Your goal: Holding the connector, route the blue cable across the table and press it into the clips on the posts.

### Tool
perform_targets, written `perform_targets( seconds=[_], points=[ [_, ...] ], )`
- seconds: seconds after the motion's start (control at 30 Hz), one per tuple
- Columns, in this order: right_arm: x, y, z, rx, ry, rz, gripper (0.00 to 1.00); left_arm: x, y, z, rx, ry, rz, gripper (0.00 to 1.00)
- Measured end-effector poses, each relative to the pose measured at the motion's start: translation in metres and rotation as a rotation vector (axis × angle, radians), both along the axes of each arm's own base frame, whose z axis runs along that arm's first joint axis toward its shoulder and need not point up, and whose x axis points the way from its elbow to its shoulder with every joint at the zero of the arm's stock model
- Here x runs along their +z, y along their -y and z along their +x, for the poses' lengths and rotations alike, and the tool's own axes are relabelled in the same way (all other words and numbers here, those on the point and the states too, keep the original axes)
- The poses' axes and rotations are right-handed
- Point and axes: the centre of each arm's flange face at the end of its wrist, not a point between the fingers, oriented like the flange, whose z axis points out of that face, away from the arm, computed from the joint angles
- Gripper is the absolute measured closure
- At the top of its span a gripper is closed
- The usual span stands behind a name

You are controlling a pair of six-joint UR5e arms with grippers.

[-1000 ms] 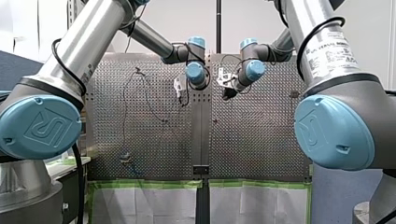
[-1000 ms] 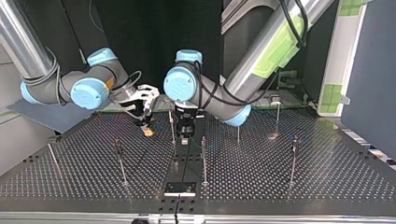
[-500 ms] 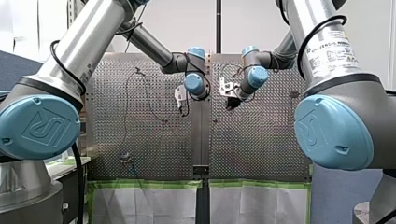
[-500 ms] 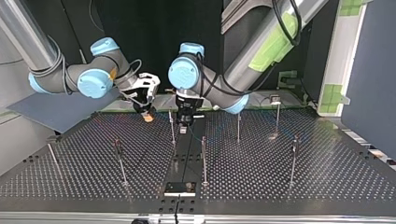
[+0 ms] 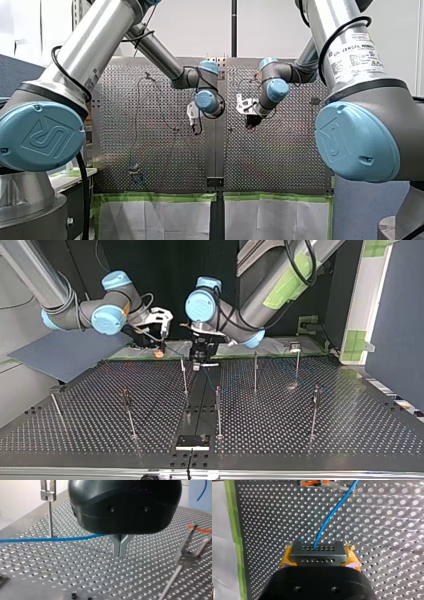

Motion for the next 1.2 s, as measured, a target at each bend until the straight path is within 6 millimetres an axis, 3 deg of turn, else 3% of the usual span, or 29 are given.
perform_targets(
  seconds=[0.47,0.97,1.2],
  points=[
    [-0.004,0.008,-0.006,-0.021,0.043,-0.011,1.0,-0.103,-0.016,-0.031,-0.036,-0.152,0.083,1.0],
    [-0.01,0.001,-0.001,0.0,0.034,-0.02,1.0,-0.147,-0.034,-0.07,-0.089,-0.229,0.079,1.0],
    [-0.014,0.006,-0.007,-0.019,0.051,-0.022,1.0,-0.137,-0.03,-0.056,-0.104,-0.241,0.02,1.0]
  ],
)
